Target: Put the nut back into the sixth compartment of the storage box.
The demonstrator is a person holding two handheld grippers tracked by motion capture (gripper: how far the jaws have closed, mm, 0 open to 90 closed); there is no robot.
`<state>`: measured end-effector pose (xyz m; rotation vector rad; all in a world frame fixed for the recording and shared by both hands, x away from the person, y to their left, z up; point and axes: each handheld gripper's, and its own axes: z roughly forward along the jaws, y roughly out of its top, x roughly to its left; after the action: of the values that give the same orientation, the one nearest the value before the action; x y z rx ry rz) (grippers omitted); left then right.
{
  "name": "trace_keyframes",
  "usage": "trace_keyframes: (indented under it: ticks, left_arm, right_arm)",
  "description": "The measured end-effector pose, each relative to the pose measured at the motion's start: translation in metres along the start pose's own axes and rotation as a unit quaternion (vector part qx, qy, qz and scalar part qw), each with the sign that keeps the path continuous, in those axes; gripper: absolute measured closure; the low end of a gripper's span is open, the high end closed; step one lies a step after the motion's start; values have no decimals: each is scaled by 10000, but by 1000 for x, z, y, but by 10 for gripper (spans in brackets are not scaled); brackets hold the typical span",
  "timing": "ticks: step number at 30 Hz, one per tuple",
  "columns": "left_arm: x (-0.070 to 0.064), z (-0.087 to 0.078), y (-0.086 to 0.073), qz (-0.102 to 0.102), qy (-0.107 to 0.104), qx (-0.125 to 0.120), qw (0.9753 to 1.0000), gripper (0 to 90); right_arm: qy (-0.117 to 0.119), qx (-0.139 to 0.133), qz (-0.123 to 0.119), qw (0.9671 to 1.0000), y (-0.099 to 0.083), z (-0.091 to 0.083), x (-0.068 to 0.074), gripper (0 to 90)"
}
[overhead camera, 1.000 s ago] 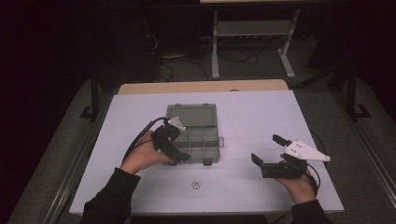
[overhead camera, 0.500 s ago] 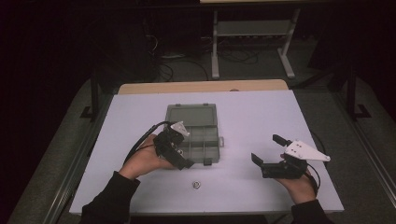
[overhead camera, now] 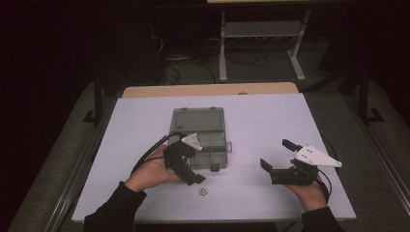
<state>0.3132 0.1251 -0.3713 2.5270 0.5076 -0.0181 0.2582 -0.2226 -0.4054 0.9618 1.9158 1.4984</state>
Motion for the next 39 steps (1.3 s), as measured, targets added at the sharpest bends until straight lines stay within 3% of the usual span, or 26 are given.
trace_keyframes:
  ticks: [7, 22, 35, 39]
  left_arm:
    - [-8, 6, -1, 142, -66, 86, 9998, 80]
    - [-17, 23, -4, 517, -357, 385, 9973, 343]
    - [-26, 43, -7, 965, -419, 834, 9910, 533]
    - [-27, 46, -7, 988, -435, 867, 9904, 570]
  right_arm:
    - [-8, 2, 3, 10000, 0, 0, 0, 0]
    - [-7, -5, -13, 10000, 0, 0, -1, 0]
    - [-3, -6, -5, 10000, 0, 0, 0, 0]
    - [0, -7, -10, 10000, 0, 0, 0, 0]
